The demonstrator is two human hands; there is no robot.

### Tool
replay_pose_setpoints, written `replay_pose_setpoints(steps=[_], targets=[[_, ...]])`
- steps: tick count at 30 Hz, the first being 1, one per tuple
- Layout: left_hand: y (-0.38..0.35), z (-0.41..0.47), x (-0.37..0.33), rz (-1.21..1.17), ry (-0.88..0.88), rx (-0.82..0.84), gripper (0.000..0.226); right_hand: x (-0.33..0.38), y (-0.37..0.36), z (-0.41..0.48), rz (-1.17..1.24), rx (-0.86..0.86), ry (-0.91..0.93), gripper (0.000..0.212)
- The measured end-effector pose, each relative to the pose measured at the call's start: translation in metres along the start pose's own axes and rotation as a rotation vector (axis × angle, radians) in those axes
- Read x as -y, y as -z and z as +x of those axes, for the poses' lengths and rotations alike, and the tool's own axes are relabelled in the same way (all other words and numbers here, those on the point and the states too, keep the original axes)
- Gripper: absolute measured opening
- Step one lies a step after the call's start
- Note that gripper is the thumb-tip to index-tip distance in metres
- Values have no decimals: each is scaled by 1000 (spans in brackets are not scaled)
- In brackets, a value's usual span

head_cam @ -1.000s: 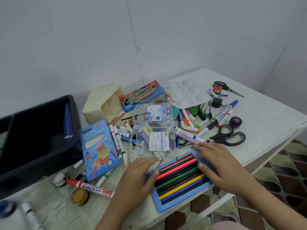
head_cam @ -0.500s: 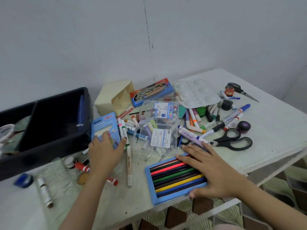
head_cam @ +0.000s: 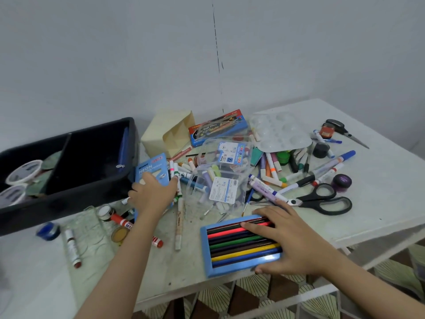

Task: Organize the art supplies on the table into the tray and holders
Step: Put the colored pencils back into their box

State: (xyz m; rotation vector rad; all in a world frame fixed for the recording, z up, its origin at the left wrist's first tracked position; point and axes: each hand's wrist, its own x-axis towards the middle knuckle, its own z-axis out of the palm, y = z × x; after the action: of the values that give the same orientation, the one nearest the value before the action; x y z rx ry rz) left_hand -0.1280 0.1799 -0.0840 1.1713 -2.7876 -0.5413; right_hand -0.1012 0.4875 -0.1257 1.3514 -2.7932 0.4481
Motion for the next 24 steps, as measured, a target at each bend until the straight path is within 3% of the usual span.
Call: replay_pose_setpoints(steps=[4,9,15,18,24], targets=[[-5,0,1,-74,71,29,51,-5,3,-6,8,3,9,80],[-2,-6,-1,-121,67,-42,53,-12,8,-13,33,21,15,83],[16,-30,2,-288,-143,-81,60,-16,7,-11,27,-7,57,82],[25,-44,16,-368,-329,-95,68,-19,6,-11,22,-28,70,80],[35,-73,61,-239,-567,149,103,-25,4,-12,21,-52,90,79]])
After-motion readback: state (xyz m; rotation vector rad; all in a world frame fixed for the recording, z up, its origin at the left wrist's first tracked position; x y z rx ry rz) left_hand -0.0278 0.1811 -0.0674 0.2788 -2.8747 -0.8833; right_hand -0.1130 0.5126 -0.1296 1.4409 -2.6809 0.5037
